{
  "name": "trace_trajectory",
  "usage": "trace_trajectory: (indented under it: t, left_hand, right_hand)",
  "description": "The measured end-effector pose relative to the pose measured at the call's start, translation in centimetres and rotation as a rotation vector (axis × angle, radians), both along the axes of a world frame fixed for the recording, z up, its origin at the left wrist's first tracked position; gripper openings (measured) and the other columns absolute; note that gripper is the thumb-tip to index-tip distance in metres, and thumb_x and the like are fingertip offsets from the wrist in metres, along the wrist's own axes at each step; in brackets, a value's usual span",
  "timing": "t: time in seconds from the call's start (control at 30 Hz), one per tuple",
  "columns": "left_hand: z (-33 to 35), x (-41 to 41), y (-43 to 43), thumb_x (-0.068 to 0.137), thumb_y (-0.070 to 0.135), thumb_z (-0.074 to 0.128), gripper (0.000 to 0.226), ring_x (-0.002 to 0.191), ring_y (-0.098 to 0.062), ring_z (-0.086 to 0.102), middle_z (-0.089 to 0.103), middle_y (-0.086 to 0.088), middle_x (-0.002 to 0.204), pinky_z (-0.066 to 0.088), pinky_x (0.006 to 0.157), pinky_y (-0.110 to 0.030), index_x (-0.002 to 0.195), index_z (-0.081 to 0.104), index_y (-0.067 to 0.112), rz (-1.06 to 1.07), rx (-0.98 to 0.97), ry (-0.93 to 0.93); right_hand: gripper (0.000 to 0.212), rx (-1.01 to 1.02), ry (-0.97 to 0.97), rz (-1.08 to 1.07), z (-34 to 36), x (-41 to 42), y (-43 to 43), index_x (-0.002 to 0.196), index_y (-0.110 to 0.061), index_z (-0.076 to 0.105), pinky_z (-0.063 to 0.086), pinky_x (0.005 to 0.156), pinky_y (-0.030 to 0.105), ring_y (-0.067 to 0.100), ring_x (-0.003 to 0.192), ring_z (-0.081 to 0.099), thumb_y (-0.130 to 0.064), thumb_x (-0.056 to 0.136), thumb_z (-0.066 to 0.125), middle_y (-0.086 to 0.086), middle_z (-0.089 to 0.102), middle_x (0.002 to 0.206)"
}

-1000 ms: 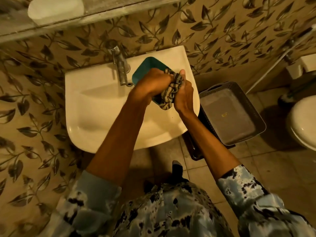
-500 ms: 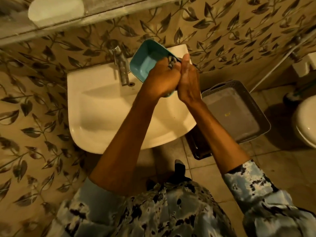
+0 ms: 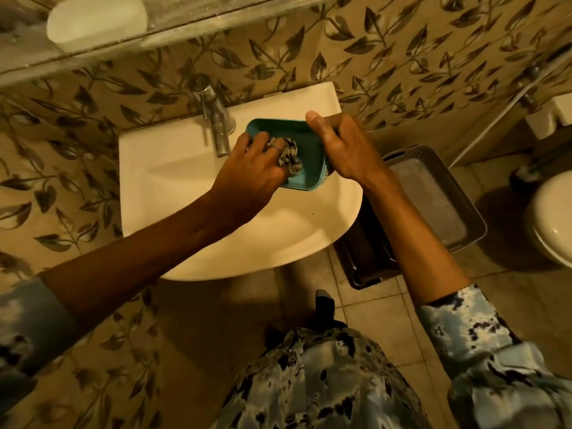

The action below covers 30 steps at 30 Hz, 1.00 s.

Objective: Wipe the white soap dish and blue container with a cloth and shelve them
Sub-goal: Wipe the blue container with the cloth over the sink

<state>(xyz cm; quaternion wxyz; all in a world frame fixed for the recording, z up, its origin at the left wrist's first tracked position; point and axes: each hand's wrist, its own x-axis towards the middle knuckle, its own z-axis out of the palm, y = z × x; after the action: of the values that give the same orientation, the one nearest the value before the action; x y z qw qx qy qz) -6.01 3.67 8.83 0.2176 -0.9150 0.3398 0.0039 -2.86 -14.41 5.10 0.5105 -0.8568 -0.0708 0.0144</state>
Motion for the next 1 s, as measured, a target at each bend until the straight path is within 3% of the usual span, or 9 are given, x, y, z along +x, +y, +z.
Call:
trace_trajectory:
  t: [0.17,0.3,0.43,0.53,0.63,0.77,0.87,0.93,1.0]
  left_hand:
    - [-0.1,0.1,2.4,0.074,0.013,0.069,0.05,0.118,-0.046,0.044,0.054,-0.029,0.124,0.041,0.089,-0.062,0.123,0.058,0.013,-0.147,-0.207,-0.081]
    - [-0.1,0.3,3.7,0.088,0.014,0.048,0.039,0.117,-0.039,0.033,0.04,-0.021,0.126,0.043,0.083,-0.056,0.127,0.051,0.018,-0.22,-0.292,-0.169]
    - [-1.0,-0.7,3.3,0.081,0.01,0.05,0.052,0.119,-0.05,0.04,0.046,-0.029,0.132,0.044,0.082,-0.056,0.133,0.049,0.015,0.028,-0.199,-0.098]
    - [-1.9,-3.0,1.9,0.083,0.009,0.06,0.046,0.112,-0.049,0.05,0.05,-0.024,0.132,0.048,0.077,-0.047,0.128,0.054,0.013,0.211,-0.089,-0.088]
    - [-2.4,-3.8,-0.1,0.085,0.009,0.054,0.043,0.12,-0.044,0.039,0.037,-0.021,0.142,0.044,0.086,-0.045,0.128,0.051,0.013,0.475,-0.169,0.113]
    - [-2.8,-1.6,-1.7,0.087,0.013,0.054,0.042,0.126,-0.035,0.037,0.042,-0.015,0.137,0.032,0.101,-0.042,0.128,0.047,0.009,0.692,-0.404,0.489]
    - [-1.1,0.0,-3.0,0.091,0.018,0.055,0.028,0.112,-0.03,0.052,0.056,-0.013,0.12,0.041,0.099,-0.042,0.118,0.055,0.009,0.737,-0.581,0.635]
    - [0.0,0.2,-3.5,0.094,0.013,0.049,0.017,0.097,-0.023,0.057,0.059,-0.007,0.104,0.048,0.084,-0.034,0.109,0.059,0.012,0.816,-0.912,0.747]
    - [0.3,-0.1,-3.4,0.096,0.004,0.041,0.026,0.098,-0.022,0.059,0.059,-0.006,0.106,0.051,0.083,-0.034,0.113,0.056,0.017,1.0,-1.386,0.85]
  right_hand:
    - [0.054,-0.145,0.372,0.178,2.5,1.5,-1.4,0.106,-0.014,0.059,0.06,0.061,0.032,0.021,0.068,0.071,-0.061,0.093,0.035,0.005,0.068,0.088]
    - [0.056,-0.317,0.445,0.274,3.5,1.9,-1.0,0.107,-0.018,0.059,0.054,0.064,0.028,0.013,0.063,0.067,-0.063,0.094,0.029,0.002,0.066,0.087]
    - [0.047,-0.334,0.324,0.202,3.1,2.0,-1.2,0.099,-0.021,0.056,0.044,0.063,0.026,0.01,0.074,0.059,-0.06,0.095,0.031,-0.004,0.058,0.081]
    - [0.048,-0.236,0.133,0.095,2.4,1.7,-0.3,0.084,-0.018,0.065,0.035,0.055,0.02,0.007,0.061,0.051,-0.054,0.097,0.035,-0.007,0.055,0.067]
    - [0.055,-0.203,-0.064,0.002,1.3,1.4,1.8,0.09,-0.005,0.073,0.031,0.051,0.017,0.018,0.058,0.051,-0.049,0.097,0.039,0.013,0.067,0.074]
    - [0.052,-0.204,-0.102,-0.036,0.0,1.4,3.1,0.101,-0.01,0.073,0.041,0.058,0.012,0.012,0.075,0.06,-0.051,0.096,0.042,0.004,0.072,0.096]
    - [0.05,-0.172,-0.14,-0.059,-0.9,1.2,3.7,0.097,-0.01,0.074,0.046,0.06,0.015,0.013,0.072,0.065,-0.049,0.095,0.043,0.005,0.074,0.089]
    - [0.054,-0.158,-0.132,-0.128,-1.5,1.4,3.8,0.096,-0.011,0.075,0.047,0.061,0.017,0.009,0.067,0.063,-0.053,0.094,0.041,0.003,0.074,0.085]
    - [0.06,-0.173,-0.097,-0.177,-1.8,2.1,3.5,0.098,-0.013,0.075,0.047,0.063,0.018,0.005,0.065,0.059,-0.059,0.092,0.037,0.001,0.073,0.083]
